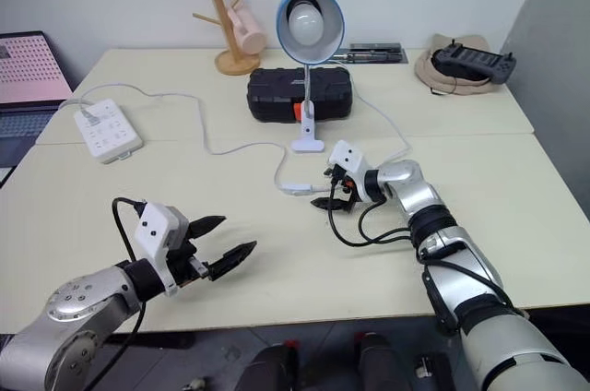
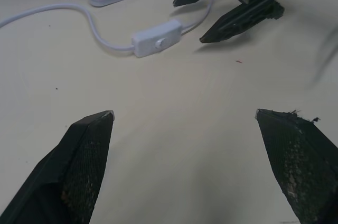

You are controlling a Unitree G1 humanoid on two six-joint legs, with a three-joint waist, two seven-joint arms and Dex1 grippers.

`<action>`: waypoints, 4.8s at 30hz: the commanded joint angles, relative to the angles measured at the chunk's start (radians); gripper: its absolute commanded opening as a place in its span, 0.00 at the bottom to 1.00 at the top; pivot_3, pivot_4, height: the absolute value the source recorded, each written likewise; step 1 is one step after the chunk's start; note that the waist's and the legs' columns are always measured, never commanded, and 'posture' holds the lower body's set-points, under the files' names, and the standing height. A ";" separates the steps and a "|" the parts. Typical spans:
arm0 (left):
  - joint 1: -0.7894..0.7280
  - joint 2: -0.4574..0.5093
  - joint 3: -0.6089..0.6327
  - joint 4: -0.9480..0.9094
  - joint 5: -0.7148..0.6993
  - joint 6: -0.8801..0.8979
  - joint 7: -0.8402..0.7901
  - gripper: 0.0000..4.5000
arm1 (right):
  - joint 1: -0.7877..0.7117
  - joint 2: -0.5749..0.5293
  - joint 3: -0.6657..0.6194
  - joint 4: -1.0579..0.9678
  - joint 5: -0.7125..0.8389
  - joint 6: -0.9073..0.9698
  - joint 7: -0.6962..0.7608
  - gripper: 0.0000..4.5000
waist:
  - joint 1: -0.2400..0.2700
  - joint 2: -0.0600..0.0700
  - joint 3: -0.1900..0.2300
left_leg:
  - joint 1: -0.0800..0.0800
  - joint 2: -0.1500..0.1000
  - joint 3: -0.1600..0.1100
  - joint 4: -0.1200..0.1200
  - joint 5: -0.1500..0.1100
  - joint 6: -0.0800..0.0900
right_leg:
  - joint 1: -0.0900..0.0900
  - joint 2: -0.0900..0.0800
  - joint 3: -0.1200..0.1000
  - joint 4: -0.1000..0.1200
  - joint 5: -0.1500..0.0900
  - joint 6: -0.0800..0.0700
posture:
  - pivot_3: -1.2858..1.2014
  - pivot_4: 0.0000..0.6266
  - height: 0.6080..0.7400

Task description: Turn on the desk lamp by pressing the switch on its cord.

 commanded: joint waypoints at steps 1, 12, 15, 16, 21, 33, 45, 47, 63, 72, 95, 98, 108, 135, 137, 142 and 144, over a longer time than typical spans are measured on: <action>-0.008 -0.001 0.003 -0.037 -0.006 -0.013 0.016 1.00 | -0.061 0.033 -0.018 0.056 -0.022 -0.071 0.003 1.00 | 0.000 0.000 0.000 | 0.000 0.000 0.000 0.000 0.000 0.000 | 0.000 0.000 0.000 0.000 0.000 0.000 | 0.52 0.24 1.00; -0.012 -0.002 -0.009 -0.035 -0.002 -0.020 0.034 1.00 | -0.100 0.082 -0.032 0.175 -0.077 -0.146 0.000 0.75 | 0.000 0.000 0.000 | 0.000 -0.001 -0.001 0.000 0.000 0.000 | 0.000 0.000 0.000 0.000 0.000 0.000 | 0.52 0.24 1.00; -0.006 -0.004 -0.017 -0.046 -0.005 -0.019 0.035 1.00 | -0.095 0.069 -0.041 0.182 -0.085 -0.156 -0.006 0.58 | 0.000 0.000 0.000 | 0.000 -0.001 -0.001 0.000 0.000 0.000 | 0.000 0.000 0.000 0.000 0.000 0.000 | 0.52 0.24 1.00; -0.007 -0.003 -0.016 -0.050 -0.009 -0.016 0.034 1.00 | -0.089 0.069 -0.043 0.176 -0.083 -0.153 0.012 0.54 | 0.000 0.000 0.000 | 0.000 -0.001 -0.001 0.000 0.000 0.000 | 0.000 0.000 0.000 0.000 0.000 0.000 | 0.52 0.24 1.00; -0.012 -0.001 -0.019 -0.016 0.014 -0.036 0.032 1.00 | -0.088 0.078 -0.055 0.172 -0.083 -0.155 0.016 0.25 | 0.000 0.000 0.000 | 0.000 -0.001 0.000 0.000 0.000 0.000 | 0.000 0.000 0.000 0.000 0.000 0.000 | 0.52 0.24 1.00; -0.044 -0.011 -0.038 -0.021 -0.072 0.047 0.021 1.00 | -0.009 0.016 -0.157 0.007 0.019 0.001 0.094 0.07 | 0.002 0.000 0.000 | 0.000 -0.001 -0.001 0.000 0.000 0.000 | 0.000 0.000 0.000 0.000 0.000 0.000 | 0.52 0.24 1.00; -0.462 -0.245 0.066 0.237 -0.799 0.428 0.365 1.00 | 0.186 -0.144 -0.595 -0.819 0.615 1.161 -0.108 0.07 | 0.018 0.001 0.000 | -0.001 -0.002 -0.007 0.002 0.000 0.000 | 0.005 -0.003 -0.005 -0.001 0.000 0.000 | 0.52 0.24 1.00; -0.505 -0.282 0.056 0.296 -0.897 0.418 0.413 1.00 | 0.182 -0.130 -0.677 -0.872 0.699 1.279 -0.172 0.07 | 0.016 0.001 0.001 | 0.000 -0.002 -0.007 0.001 0.000 0.000 | 0.004 -0.002 -0.004 -0.001 0.000 0.000 | 0.52 0.24 1.00; -0.674 -0.509 -0.061 0.468 -0.922 0.246 0.503 1.00 | 0.205 0.004 -0.921 -1.098 1.018 1.594 -0.486 0.07 | 0.026 0.001 0.000 | -0.001 -0.004 -0.004 0.001 0.000 0.000 | 0.003 0.000 -0.003 -0.001 0.000 0.000 | 0.52 0.24 1.00; -0.707 -0.565 -0.065 0.483 -0.950 0.208 0.525 1.00 | 0.226 -0.001 -0.927 -1.098 1.146 1.594 -0.585 0.07 | 0.025 0.001 0.000 | -0.001 -0.003 0.001 0.001 0.000 0.000 | 0.003 0.000 -0.002 -0.001 0.000 0.000 | 0.52 0.24 1.00; -0.690 -0.565 -0.059 0.479 -0.998 0.195 0.550 0.64 | 0.282 -0.094 -0.848 -1.044 1.420 1.502 -0.763 0.07 | 0.027 0.001 0.001 | -0.002 -0.003 0.002 0.001 0.000 0.000 | 0.003 0.001 -0.002 -0.003 0.000 0.000 | 0.52 0.24 1.00; -0.693 -0.565 -0.059 0.481 -1.000 0.191 0.550 0.49 | 0.294 -0.112 -0.825 -1.039 1.454 1.476 -0.781 0.07 | 0.026 0.001 0.001 | -0.002 -0.003 0.002 0.001 0.000 0.000 | 0.003 0.001 -0.002 -0.003 0.000 0.000 | 0.52 0.24 1.00; -0.696 -0.560 -0.068 0.477 -1.015 0.182 0.549 0.12 | 0.335 -0.168 -0.742 -1.035 1.553 1.387 -0.822 0.07 | 0.026 0.001 0.001 | -0.002 -0.003 0.002 0.001 0.000 0.000 | 0.003 0.002 -0.002 -0.003 0.000 0.000 | 0.52 0.24 1.00; -0.691 -0.550 -0.109 0.412 -1.110 0.176 0.570 0.48 | 0.372 -0.308 -0.576 -1.058 1.837 1.193 -0.883 0.07 | 0.027 0.000 0.001 | -0.003 -0.002 0.001 0.000 0.000 0.000 | 0.003 0.003 -0.002 -0.007 0.000 0.001 | 0.52 0.24 1.00; -0.692 -0.548 -0.112 0.414 -1.111 0.171 0.568 0.48 | 0.374 -0.315 -0.565 -1.061 1.851 1.180 -0.890 0.07 | 0.027 0.000 0.001 | -0.003 -0.002 0.001 0.000 0.000 0.000 | 0.003 0.003 -0.002 -0.007 0.000 0.001 | 0.52 0.24 1.00; -0.694 -0.548 -0.108 0.430 -1.106 0.161 0.562 0.48 | 0.382 -0.334 -0.540 -1.070 1.875 1.154 -0.896 0.07 | 0.027 0.000 0.001 | -0.003 -0.001 0.001 0.000 0.000 0.000 | 0.003 0.004 -0.002 -0.007 0.000 0.001 | 0.52 0.24 1.00; -0.692 -0.546 -0.102 0.437 -1.107 0.157 0.558 0.48 | 0.388 -0.341 -0.534 -1.070 1.877 1.147 -0.893 0.07 | 0.027 0.000 0.001 | -0.003 -0.001 0.001 0.000 0.000 0.000 | 0.003 0.004 -0.002 -0.007 0.000 0.001 | 0.52 0.24 1.00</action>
